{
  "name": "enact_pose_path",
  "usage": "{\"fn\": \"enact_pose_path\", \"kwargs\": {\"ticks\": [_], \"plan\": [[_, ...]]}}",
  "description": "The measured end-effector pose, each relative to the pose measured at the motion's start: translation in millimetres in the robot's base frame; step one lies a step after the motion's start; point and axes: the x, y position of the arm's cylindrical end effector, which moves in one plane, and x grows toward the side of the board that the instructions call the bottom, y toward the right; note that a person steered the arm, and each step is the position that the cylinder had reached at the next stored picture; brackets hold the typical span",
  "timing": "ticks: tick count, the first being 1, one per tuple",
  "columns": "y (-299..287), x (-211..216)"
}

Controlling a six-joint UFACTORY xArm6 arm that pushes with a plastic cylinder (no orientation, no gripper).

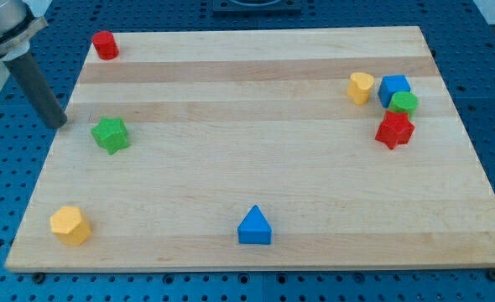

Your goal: Push the green star to the center of the board

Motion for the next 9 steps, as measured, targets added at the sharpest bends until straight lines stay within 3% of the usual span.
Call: {"fn": "enact_pose_path", "kwargs": {"ticks": [1, 2, 3, 4, 5, 6, 8, 9], "plan": [[58.1, 41.2], [178.9, 41.1], [217.8, 35.5], [145.4, 67.6], [73.7, 60.5], [70.5, 4.8], [225.6, -11.8], [169.6, -27.9]]}}
